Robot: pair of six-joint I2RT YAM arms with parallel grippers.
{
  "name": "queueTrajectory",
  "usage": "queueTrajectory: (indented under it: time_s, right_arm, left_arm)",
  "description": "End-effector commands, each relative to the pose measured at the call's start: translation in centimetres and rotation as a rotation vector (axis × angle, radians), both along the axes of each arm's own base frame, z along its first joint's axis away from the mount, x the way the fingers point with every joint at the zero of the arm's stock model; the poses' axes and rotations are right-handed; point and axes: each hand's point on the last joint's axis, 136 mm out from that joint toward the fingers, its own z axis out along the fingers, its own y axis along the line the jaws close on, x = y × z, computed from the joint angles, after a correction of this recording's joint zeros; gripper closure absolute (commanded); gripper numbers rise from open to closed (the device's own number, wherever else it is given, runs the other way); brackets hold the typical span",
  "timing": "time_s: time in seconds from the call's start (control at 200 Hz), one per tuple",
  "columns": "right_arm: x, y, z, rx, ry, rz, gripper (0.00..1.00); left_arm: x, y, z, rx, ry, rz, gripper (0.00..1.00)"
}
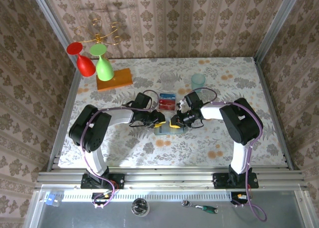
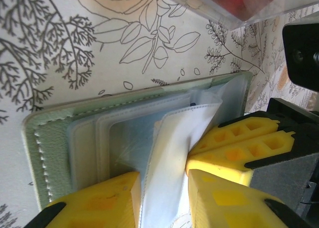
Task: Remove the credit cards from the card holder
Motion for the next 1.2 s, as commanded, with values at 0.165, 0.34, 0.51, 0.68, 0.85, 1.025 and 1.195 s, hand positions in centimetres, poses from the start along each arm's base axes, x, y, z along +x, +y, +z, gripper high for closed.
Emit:
queueTrajectory:
  time_s: [0.165, 0.34, 0.51, 0.68, 0.85, 1.025, 1.195]
  right_arm:
    - [-1.1, -1.1, -2.3, -0.049, 0.056, -0.014, 0.90]
    - [-0.5, 0.3, 0.3, 0.046, 0.021, -0.019, 0.85]
    - [0.3, -0.4, 2.8, 0.029, -0.041, -0.054, 0.85]
    - [0.7, -2.9, 3.6, -0.083, -0.074, -0.125, 0.86]
    - [0.8, -5.8, 4.8, -0.161, -0.123, -0.187, 0.86]
    - [0.3, -7.8, 5.8, -0.203, -0.161, -0.215, 0.85]
    - [-0.4, -8.9, 6.3, -0.224, -0.176, -0.222, 0.83]
  left_arm:
    - [-0.8, -0.8, 0.7, -0.020, 0.002, -0.035, 0.70]
    - [-1.0, -1.2, 1.9, -0.039, -0.013, -0.042, 0.71]
    - [-0.8, -1.9, 3.3, -0.052, -0.037, -0.059, 0.71]
    - [-0.8, -2.8, 4.1, -0.060, -0.050, -0.079, 0.71]
    - [-1.0, -3.7, 4.2, -0.064, -0.050, -0.100, 0.71]
    - [-1.2, -5.3, 3.6, -0.070, -0.039, -0.126, 0.70]
    - [-1.6, -7.2, 3.4, -0.100, -0.021, -0.170, 0.69]
